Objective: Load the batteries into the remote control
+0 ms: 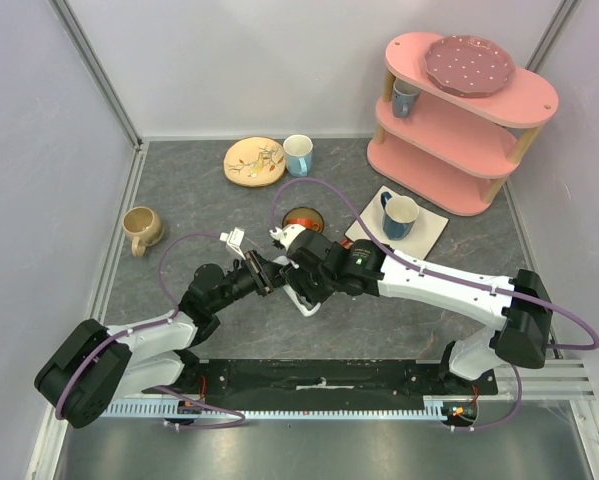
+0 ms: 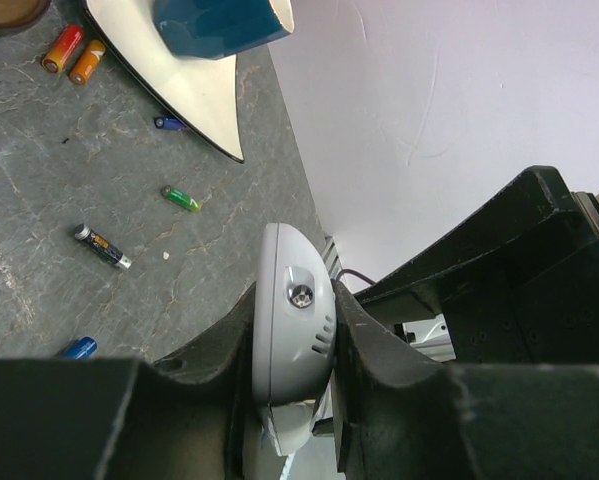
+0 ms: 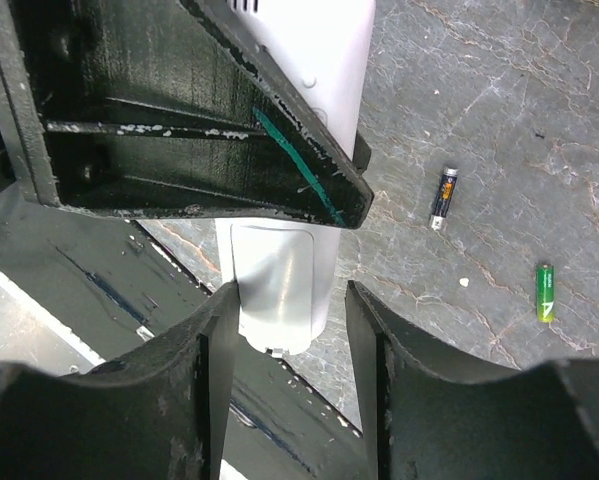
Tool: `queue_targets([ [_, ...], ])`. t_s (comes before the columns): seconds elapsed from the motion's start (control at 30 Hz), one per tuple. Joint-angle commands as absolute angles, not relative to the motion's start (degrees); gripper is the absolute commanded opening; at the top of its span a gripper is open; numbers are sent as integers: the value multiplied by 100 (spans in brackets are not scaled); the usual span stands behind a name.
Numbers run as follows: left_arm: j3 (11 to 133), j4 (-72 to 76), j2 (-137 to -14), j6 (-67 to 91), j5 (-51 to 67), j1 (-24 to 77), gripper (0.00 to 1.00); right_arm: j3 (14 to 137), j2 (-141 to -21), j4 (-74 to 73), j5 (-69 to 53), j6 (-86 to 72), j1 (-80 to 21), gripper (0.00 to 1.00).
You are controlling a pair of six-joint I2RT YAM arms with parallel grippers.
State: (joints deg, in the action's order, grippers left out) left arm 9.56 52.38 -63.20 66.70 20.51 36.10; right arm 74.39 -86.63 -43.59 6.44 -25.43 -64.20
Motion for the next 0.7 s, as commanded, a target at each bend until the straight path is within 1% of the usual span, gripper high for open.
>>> queue_targets([
  [0.0,1143,5792,-6240,6732,2426,3727,2,7523,-8754,-4087,949,-2584,-6328,57],
  [0.47,1072,5915,-6354,6759,2408,3727,2,7743,-8824,-3920,721,-2672,-6328,72],
  [0.67,1037,6012,-6390,6846,2391,3727,2,7787,-8833,-3911,712,-2681,-6328,74],
])
